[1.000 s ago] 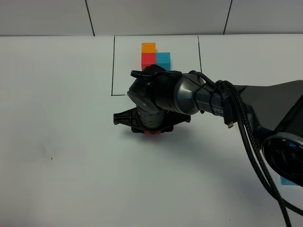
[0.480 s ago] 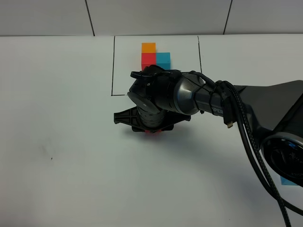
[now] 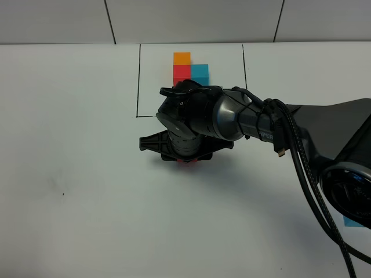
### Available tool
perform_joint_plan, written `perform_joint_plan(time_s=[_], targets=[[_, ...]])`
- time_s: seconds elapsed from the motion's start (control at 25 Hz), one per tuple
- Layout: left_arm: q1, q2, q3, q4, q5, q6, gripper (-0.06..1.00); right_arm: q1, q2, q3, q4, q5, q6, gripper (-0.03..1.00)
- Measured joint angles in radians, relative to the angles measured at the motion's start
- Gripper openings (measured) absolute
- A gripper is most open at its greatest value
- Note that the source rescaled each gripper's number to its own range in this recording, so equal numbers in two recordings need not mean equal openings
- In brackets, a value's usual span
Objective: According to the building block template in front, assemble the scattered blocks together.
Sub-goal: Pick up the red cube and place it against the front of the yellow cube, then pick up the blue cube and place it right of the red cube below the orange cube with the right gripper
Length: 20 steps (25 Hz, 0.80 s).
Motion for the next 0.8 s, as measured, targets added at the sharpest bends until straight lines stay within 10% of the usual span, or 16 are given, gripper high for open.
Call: perform_joint_plan(time_s=[0.4, 0.8], targets=[[0.000, 0.000, 0.000, 0.000, 0.000, 0.000, 0.88, -0.001, 0.000, 0.000, 0.006, -0.002, -0.009, 0.07], [0.000, 0.000, 0.000, 0.000, 0.000, 0.000, 0.88, -0.009, -0.060, 0.000, 0.007, 0.021, -0.055, 0.60]])
